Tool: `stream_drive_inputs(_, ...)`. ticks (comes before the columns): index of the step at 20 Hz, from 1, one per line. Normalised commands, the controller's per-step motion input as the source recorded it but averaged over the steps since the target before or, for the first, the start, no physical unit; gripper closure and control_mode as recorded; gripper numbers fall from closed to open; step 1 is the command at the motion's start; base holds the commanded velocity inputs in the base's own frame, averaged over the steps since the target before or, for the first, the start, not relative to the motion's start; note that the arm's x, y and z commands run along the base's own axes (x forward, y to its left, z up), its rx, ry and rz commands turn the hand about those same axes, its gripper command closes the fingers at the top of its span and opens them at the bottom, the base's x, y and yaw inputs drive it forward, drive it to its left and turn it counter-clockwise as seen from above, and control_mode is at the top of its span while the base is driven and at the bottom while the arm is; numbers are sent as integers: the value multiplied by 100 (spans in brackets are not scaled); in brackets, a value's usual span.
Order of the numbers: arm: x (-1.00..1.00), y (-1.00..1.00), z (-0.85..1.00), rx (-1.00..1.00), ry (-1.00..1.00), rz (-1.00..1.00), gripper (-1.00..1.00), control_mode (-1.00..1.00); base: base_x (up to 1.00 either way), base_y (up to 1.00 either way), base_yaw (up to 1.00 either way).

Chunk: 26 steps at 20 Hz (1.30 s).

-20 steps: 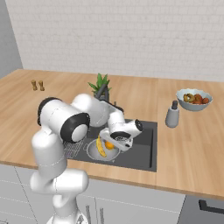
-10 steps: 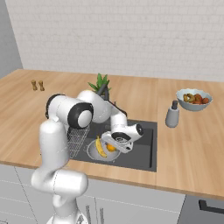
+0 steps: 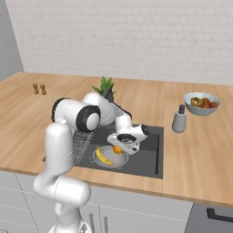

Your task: Put the colander in the sink, put the banana, orange in the colander, and turn on the sink faucet and pour water over the colander.

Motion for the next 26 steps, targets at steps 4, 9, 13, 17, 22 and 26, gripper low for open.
stream_drive_inputs(4, -60, 9, 0, -6, -19, 0, 100, -100, 0, 0, 0)
stream_drive_inputs(9, -82, 0, 0, -7, -24, 0, 100, -100, 0, 0, 0)
stream_drive_inputs(13, -51, 9, 0, -8, -18, 0, 100, -100, 0, 0, 0)
stream_drive_inputs(17, -1, 26, 1, -9, -12, 0, 100, -100, 0, 0, 0)
stream_drive_inputs(22, 16, 19, 3, -9, -1, -1, -100, -100, 0, 0, 0)
stream_drive_inputs(26, 10, -12, 16, -7, 1, -3, -100, -100, 0, 0, 0)
